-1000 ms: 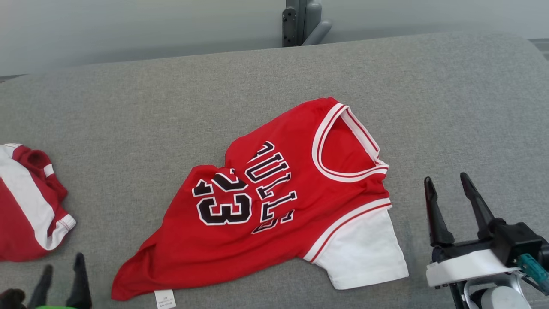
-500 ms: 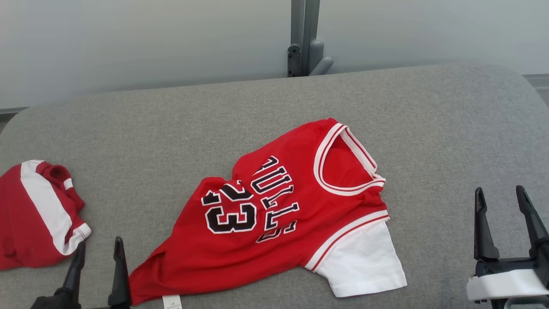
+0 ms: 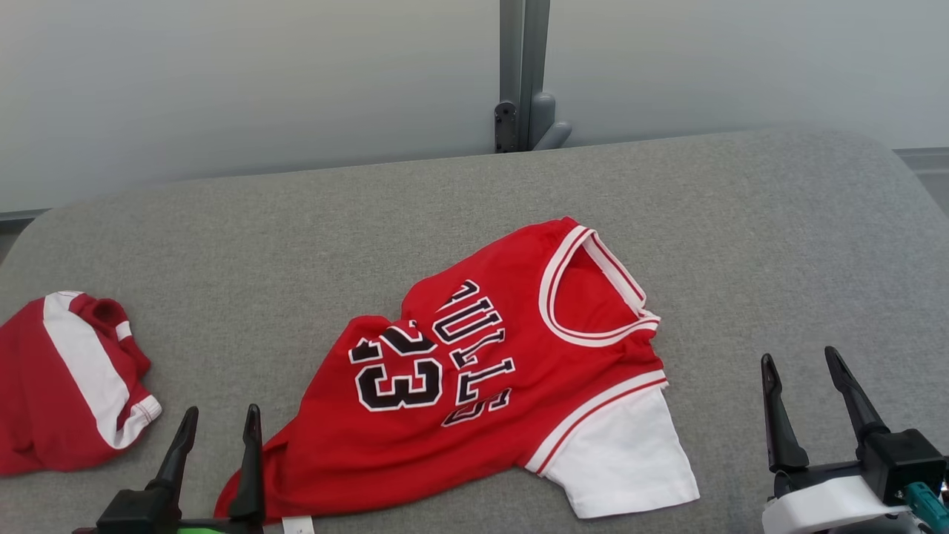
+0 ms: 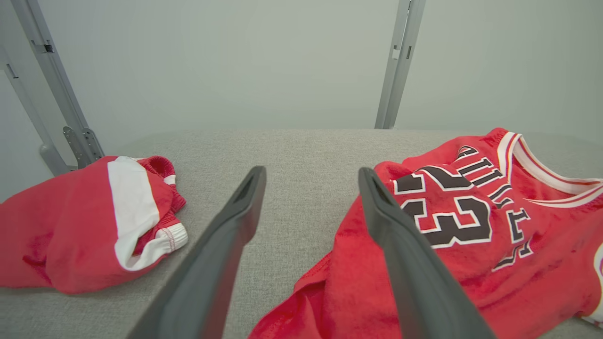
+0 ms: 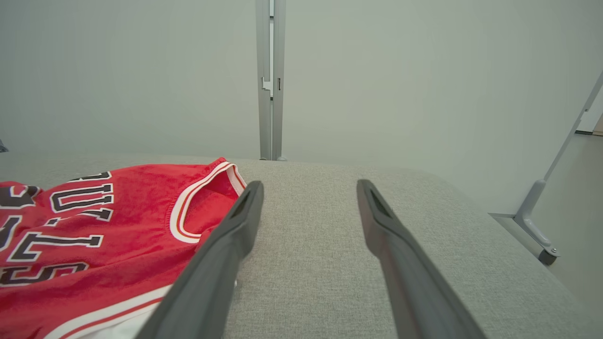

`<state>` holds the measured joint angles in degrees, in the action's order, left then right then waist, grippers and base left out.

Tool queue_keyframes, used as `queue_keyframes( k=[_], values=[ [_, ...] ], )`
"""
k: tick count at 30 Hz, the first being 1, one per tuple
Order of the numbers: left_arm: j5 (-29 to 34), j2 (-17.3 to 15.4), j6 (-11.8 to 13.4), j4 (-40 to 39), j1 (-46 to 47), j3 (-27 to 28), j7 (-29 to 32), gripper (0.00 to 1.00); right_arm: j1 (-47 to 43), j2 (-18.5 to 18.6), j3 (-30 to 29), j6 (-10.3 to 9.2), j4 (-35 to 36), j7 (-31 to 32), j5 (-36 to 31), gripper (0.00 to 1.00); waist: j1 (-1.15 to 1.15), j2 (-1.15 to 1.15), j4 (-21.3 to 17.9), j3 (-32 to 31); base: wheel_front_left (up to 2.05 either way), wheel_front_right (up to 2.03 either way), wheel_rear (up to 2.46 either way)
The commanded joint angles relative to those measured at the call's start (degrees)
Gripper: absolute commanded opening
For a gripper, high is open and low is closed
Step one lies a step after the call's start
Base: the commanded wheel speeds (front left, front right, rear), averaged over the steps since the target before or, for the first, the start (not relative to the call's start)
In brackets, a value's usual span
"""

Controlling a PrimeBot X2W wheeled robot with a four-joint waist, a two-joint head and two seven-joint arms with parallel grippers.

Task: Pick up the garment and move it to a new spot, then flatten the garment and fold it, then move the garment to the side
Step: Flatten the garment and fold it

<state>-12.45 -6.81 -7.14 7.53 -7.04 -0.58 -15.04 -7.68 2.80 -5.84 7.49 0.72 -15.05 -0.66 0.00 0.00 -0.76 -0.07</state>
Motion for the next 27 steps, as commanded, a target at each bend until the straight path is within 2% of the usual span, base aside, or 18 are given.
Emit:
queue_keyframes(
  k=[1,22,27],
  values=[
    [0.5,0.1,-0.3,0.2,1.0,0.5,-0.2,1.0,0.7,0.2,0.3,0.02,-0.2,-0.2,0.2,1.0,0.0,0.0,0.1,0.1,0.0,0.0,0.0],
    [-0.4,-0.8,-0.4,0.1,2.8,0.1,-0.2,1.0,1.5,0.2,1.6,0.01,-2.1,-0.2,1.0,1.0,0.0,0.0,1.0,0.7,0.0,0.0,0.0],
    [-0.9,-1.0,-0.4,-0.5,2.4,0.9,-0.2,1.0,2.2,0.1,2.5,0.02,-3.0,-0.2,5.7,1.0,0.0,0.0,0.7,0.8,0.0,0.0,0.0]
  ],
)
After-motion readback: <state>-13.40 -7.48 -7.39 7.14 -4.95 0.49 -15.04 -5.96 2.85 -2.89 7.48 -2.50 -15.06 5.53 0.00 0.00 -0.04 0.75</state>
